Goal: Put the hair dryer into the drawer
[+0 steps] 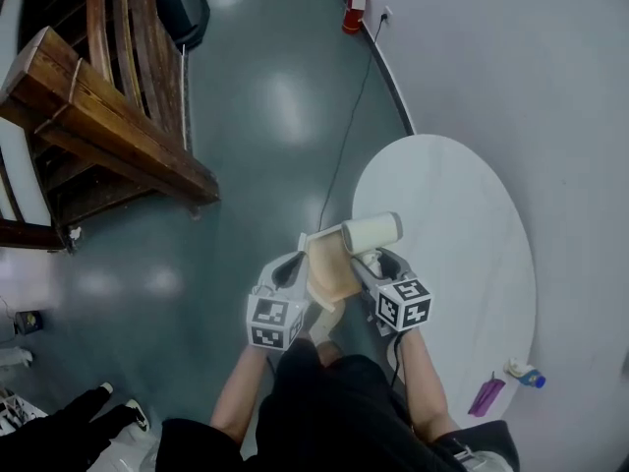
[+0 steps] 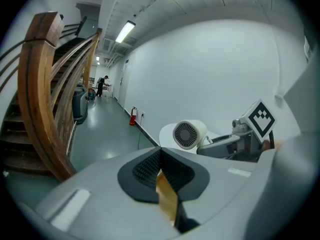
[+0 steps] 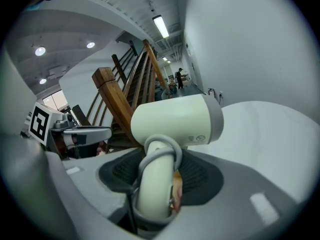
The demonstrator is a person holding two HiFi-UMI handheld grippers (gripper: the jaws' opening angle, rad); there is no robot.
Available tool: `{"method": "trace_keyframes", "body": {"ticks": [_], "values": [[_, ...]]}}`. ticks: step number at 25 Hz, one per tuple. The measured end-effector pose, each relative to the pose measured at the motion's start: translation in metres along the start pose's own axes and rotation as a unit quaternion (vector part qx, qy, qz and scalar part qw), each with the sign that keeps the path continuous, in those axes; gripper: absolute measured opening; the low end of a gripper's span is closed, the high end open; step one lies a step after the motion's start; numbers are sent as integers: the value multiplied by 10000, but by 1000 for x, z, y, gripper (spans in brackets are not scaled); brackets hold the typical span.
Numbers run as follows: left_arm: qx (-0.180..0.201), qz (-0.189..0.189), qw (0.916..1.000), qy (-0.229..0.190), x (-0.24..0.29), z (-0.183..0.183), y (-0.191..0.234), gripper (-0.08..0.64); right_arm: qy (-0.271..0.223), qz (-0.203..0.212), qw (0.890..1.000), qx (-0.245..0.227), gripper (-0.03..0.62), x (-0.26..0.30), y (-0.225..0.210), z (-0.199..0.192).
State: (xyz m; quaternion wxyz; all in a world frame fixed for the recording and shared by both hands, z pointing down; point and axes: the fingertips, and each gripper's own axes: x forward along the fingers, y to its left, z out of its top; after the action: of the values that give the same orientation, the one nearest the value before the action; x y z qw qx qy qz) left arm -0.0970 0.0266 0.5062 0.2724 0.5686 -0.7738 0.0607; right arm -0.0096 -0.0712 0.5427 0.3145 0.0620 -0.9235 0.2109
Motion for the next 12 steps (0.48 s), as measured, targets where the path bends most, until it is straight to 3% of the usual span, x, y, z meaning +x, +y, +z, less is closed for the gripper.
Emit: {"method": "trace_keyframes", "body": {"ticks": [12], "values": [[-345, 357, 9987, -95, -20, -52, 20, 6, 483, 329, 9978, -320, 233, 31, 30, -54]]}}
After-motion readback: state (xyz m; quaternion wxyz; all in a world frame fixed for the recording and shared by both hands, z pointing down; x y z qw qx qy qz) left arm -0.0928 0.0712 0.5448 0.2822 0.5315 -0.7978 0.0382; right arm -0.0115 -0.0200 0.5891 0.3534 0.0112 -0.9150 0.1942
